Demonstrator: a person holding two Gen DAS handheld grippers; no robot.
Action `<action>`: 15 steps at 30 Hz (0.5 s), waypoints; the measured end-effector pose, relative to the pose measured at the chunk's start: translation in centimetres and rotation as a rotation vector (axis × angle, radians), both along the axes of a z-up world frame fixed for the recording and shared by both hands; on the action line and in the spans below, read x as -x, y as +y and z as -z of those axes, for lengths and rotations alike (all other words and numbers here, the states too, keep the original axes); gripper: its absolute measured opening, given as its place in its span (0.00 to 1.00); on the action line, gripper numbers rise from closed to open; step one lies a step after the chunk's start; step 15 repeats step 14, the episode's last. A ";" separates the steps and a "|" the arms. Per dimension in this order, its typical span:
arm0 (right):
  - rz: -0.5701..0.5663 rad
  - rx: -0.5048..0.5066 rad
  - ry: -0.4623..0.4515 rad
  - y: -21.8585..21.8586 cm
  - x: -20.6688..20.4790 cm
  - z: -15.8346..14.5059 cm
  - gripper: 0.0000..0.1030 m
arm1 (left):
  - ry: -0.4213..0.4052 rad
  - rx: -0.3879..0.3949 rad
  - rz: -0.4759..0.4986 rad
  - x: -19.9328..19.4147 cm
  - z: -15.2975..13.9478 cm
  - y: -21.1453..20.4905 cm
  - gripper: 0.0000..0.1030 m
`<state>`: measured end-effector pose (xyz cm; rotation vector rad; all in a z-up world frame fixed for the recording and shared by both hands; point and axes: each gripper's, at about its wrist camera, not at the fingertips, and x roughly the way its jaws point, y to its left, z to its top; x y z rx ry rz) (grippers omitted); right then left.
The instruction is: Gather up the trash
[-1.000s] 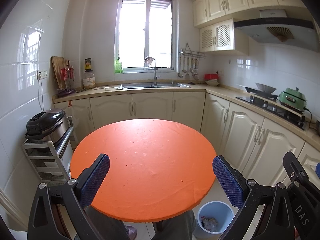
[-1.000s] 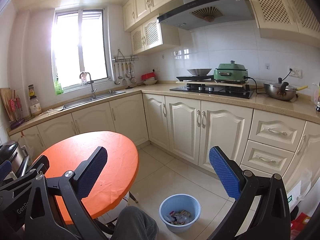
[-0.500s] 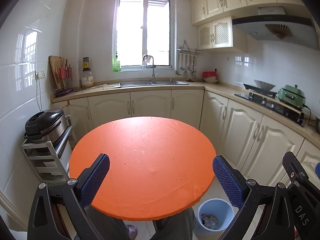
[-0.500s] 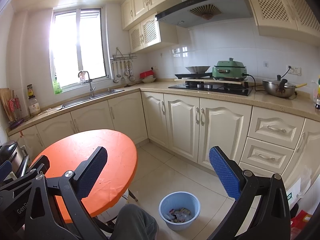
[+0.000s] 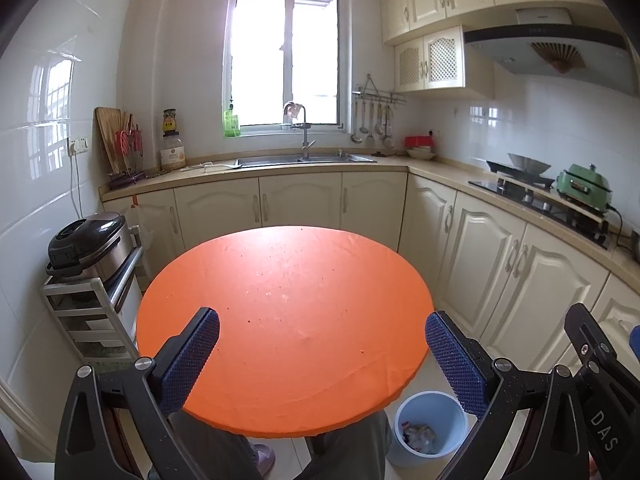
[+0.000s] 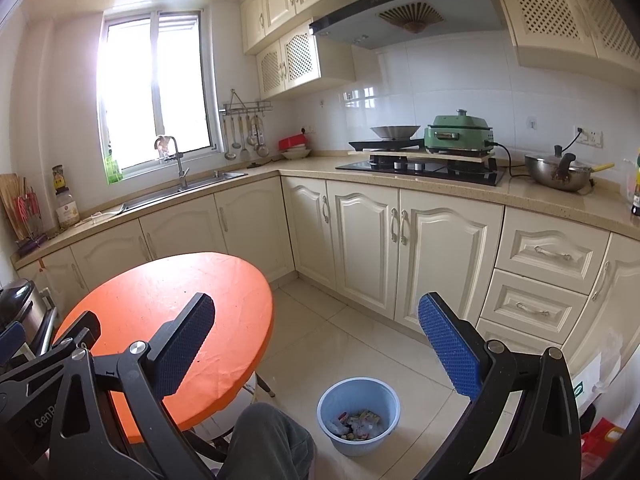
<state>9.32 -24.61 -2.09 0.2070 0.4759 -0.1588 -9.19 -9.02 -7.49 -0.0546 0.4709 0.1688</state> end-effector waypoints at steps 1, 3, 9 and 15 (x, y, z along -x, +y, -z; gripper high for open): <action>0.000 -0.002 0.001 0.0 0.0 0.0 1.00 | 0.001 0.001 0.001 0.0 0.0 0.0 0.99; -0.002 -0.007 0.002 -0.2 0.1 0.1 1.00 | 0.001 0.001 0.002 0.1 0.0 0.0 0.99; 0.000 -0.015 0.008 -0.5 0.1 0.4 1.00 | 0.003 -0.007 0.006 0.1 0.0 0.0 0.99; 0.000 -0.026 0.008 -0.8 0.3 0.5 1.00 | 0.003 -0.010 0.012 0.3 0.0 0.1 0.99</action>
